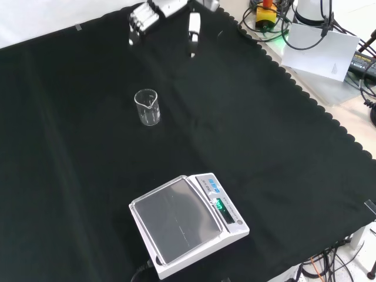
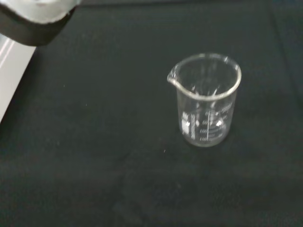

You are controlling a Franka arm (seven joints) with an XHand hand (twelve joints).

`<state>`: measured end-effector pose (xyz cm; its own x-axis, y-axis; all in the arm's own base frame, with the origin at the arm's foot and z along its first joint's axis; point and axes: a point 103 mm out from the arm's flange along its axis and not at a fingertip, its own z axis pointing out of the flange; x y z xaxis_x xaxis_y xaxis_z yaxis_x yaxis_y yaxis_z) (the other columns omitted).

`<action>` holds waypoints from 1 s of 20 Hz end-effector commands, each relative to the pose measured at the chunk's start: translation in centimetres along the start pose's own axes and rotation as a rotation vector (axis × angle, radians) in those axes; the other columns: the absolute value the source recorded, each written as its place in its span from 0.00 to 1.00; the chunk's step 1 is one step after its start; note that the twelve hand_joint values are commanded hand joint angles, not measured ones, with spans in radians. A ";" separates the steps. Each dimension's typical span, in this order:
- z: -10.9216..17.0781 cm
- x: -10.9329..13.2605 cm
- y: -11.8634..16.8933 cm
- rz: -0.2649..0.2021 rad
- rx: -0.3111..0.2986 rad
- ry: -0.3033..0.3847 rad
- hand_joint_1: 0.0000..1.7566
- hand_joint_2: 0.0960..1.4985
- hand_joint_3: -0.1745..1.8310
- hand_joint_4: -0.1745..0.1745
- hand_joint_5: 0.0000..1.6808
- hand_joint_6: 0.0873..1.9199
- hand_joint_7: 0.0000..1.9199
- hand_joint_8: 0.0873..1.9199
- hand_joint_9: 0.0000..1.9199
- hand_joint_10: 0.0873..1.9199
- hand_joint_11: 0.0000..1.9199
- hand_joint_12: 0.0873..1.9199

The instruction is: Pick up the beaker.

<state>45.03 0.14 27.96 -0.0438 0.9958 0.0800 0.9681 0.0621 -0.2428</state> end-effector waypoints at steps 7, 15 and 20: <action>7.8 -1.3 6.3 -0.026 -0.028 0.026 0.40 0.43 0.24 0.55 0.04 0.00 0.00 0.28 0.02 0.43 0.00 0.50; 11.5 -3.9 9.5 -0.001 0.029 0.056 0.40 0.43 0.23 0.56 0.03 0.00 0.00 0.24 0.01 0.43 0.00 0.46; 13.0 -5.4 10.6 0.019 0.054 0.067 0.40 0.43 0.23 0.56 0.03 0.00 0.00 0.24 0.01 0.43 0.00 0.46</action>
<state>50.21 -1.57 14.89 -0.0320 0.9911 0.1289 0.9529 0.0692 -0.2952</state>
